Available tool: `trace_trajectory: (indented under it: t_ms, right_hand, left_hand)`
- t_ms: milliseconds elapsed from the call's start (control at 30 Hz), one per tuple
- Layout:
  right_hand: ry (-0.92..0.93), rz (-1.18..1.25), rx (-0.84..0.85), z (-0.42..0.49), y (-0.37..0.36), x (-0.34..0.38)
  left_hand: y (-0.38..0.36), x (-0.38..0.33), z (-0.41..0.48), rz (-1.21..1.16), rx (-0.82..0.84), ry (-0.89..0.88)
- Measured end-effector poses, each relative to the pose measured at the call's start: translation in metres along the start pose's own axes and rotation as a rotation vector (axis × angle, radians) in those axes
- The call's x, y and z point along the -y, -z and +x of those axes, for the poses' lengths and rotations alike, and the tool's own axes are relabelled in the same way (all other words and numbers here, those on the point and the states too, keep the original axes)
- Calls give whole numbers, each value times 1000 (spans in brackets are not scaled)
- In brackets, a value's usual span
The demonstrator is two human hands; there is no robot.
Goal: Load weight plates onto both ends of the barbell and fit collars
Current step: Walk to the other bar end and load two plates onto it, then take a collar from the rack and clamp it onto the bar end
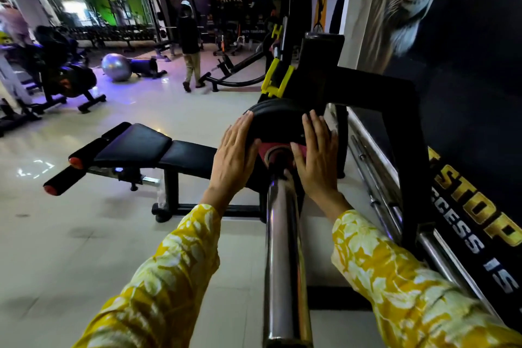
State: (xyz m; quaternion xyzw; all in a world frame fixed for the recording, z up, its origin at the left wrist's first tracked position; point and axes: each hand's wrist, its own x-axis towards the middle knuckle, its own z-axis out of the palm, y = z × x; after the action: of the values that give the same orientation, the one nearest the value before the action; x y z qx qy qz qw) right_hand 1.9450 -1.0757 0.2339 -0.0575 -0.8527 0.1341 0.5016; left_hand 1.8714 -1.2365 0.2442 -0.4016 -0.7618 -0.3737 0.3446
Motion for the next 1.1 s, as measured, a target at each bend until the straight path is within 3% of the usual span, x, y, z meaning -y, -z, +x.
trace_trajectory:
  t_ms: [100,300,600,833,967,1100]
  right_hand:
    - [5,91,18,13,11,25]
    - [31,143,139,56,17,60]
    - [-173,-4,300,83,16,77]
    - [-363,-136,333,78,20,82]
    - [-382,-164,323,72,19,83]
    - [-395,-148,280,70,16,81]
  left_hand:
    - [16,-6,5,-181,-51,209]
    - [26,21,50,-382,-61,293]
    - [-15,54,123,-699,208,374]
    - [-38,51,151,-925,380,510]
    - [-46,51,162,-902,397,641]
    - [-42,41,164,-1027,384,756]
